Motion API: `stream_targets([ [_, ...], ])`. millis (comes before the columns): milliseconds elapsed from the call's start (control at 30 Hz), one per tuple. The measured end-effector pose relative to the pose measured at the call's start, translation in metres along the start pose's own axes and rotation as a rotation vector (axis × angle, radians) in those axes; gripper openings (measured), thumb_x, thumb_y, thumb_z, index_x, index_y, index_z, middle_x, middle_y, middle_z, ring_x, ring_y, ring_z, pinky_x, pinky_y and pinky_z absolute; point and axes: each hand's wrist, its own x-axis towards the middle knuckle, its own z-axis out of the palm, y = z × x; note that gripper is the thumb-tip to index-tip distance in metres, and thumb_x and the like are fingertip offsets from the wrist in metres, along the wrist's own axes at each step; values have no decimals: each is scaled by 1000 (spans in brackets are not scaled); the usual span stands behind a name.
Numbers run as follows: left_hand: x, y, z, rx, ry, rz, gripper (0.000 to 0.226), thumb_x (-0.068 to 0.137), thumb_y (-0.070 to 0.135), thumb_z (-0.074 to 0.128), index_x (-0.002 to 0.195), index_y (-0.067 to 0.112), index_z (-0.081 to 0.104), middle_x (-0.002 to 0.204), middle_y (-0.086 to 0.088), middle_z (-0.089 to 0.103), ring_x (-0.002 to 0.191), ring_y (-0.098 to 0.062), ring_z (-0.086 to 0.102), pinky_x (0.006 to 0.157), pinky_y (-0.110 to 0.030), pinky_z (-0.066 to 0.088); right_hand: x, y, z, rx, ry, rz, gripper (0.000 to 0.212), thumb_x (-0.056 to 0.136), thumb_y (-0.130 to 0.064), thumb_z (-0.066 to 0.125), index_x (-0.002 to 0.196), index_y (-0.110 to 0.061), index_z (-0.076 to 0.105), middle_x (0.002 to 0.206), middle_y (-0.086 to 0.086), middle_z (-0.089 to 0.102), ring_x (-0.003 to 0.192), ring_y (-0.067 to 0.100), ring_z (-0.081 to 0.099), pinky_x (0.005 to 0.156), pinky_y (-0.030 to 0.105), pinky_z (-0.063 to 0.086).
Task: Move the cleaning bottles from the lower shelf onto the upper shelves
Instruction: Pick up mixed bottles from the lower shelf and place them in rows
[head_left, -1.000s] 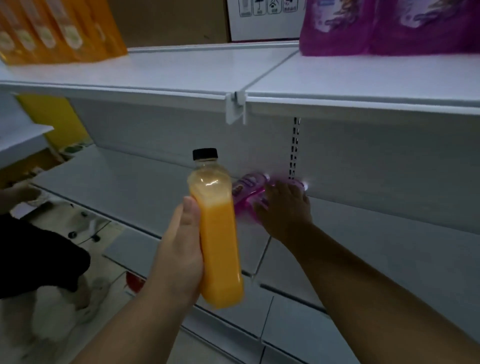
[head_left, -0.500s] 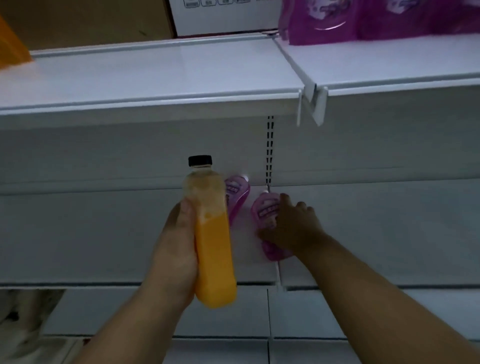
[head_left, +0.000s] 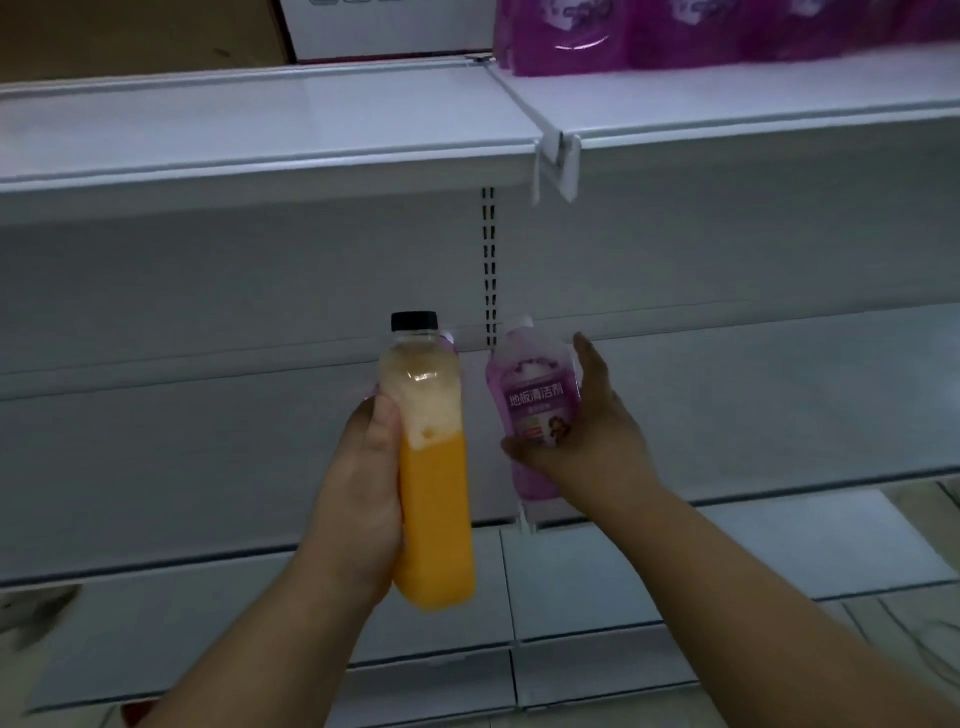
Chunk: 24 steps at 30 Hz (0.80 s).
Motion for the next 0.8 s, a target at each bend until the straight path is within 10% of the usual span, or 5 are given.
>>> stream_targets([
  [133,-17,-3,40,-18,-78,12,118,43,95,65,120,7,57,94,-22,67,78,-36,66,69,-49,53,-39,17,-45,264,104,7,124,60,-38,91,151,-44,8,139,-10,46,114,6,56,92,18,49],
  [233,-32,-7,80,11,-109,42,100,52,91,62,118,15,58,91,-10,68,80,-30,67,69,-48,53,-74,35,-93,361,170,15,123,56,-41,91,148,-52,9,137,-14,43,113,9,58,91,28,54],
  [400,-69,-12,165,58,-172,93,87,50,92,62,115,35,59,85,10,72,80,-17,69,68,-42,55,-137,64,-191,361,303,-21,114,52,-52,84,141,-59,12,131,-20,42,111,2,55,67,5,49],
  [567,-117,-9,266,105,-215,167,109,37,90,71,128,33,54,113,3,70,104,-23,67,89,-57,55,-208,97,-300,325,398,-68,115,52,-53,90,138,-64,16,133,-17,50,112,6,60,78,23,57],
  [800,-160,27,399,125,-335,277,95,35,84,79,116,41,53,109,2,70,99,-23,69,81,-54,59,-268,126,-418,249,512,-144,121,50,-51,91,139,-69,12,134,-26,45,113,-5,57,81,27,57],
])
